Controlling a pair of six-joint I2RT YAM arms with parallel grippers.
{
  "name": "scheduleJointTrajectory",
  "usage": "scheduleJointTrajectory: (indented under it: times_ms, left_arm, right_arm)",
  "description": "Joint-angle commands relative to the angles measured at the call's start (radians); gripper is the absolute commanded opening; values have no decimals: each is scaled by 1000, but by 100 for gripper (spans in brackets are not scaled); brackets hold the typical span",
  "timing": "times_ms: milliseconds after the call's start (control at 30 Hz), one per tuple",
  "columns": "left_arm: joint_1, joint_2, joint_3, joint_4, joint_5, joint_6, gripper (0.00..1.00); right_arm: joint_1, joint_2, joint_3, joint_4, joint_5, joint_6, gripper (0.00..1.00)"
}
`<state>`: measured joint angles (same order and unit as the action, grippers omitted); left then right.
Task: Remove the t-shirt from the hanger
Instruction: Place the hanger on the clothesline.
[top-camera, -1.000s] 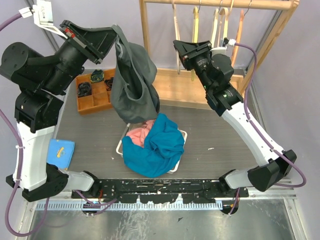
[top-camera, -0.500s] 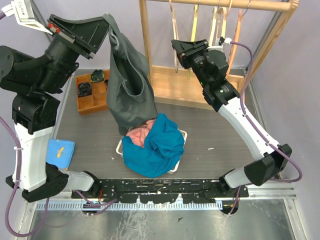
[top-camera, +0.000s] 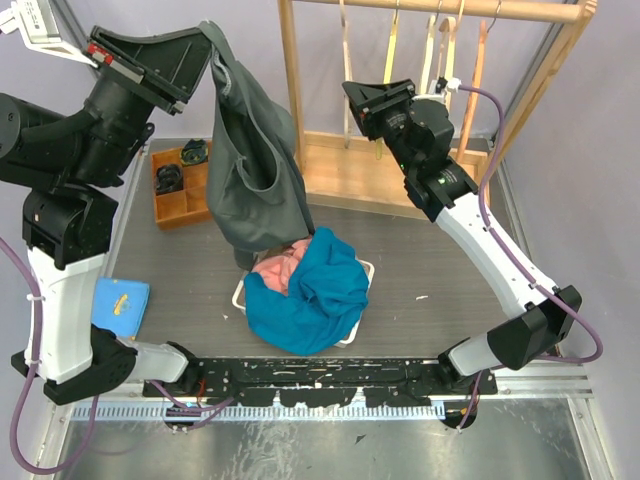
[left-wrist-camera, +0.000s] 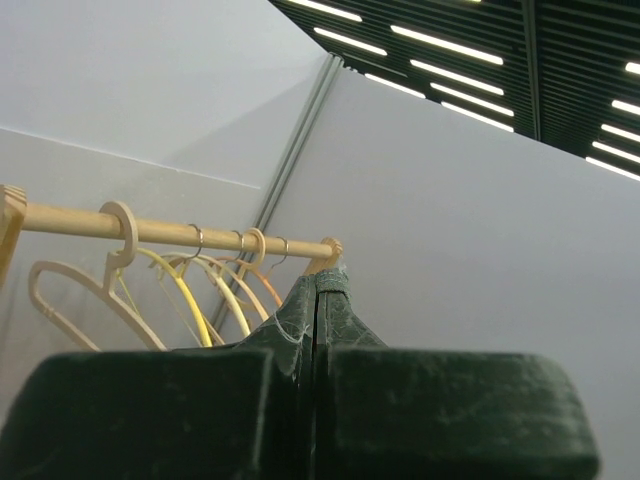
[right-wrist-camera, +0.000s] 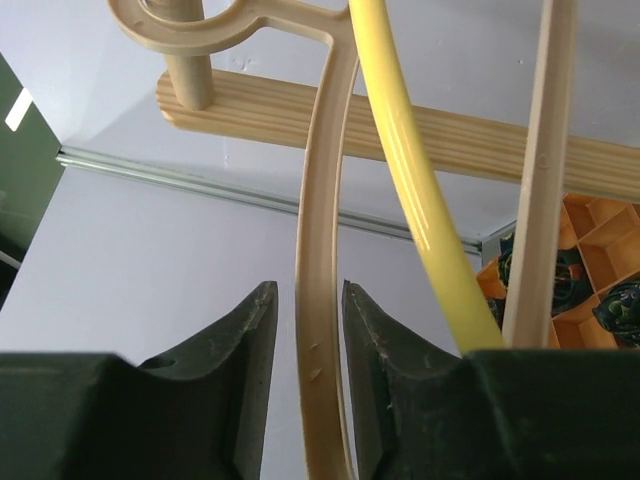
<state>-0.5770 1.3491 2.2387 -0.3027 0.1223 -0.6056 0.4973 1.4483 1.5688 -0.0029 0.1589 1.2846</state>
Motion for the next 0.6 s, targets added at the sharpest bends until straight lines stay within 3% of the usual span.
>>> scheduleJointTrajectory:
  times_ms: [0, 167, 567]
  left_arm:
    - [-2, 2, 53, 76, -18, -2, 0]
    - [-2, 17, 67, 115, -45, -11, 0]
    - [-1, 72, 104, 154, -79, -16, 0]
  right_arm:
    - [-2, -29, 28, 12, 7, 4, 42]
    - [-1, -39, 27, 7, -4, 0, 56]
    - [-2, -139, 38, -28, 4, -151, 58]
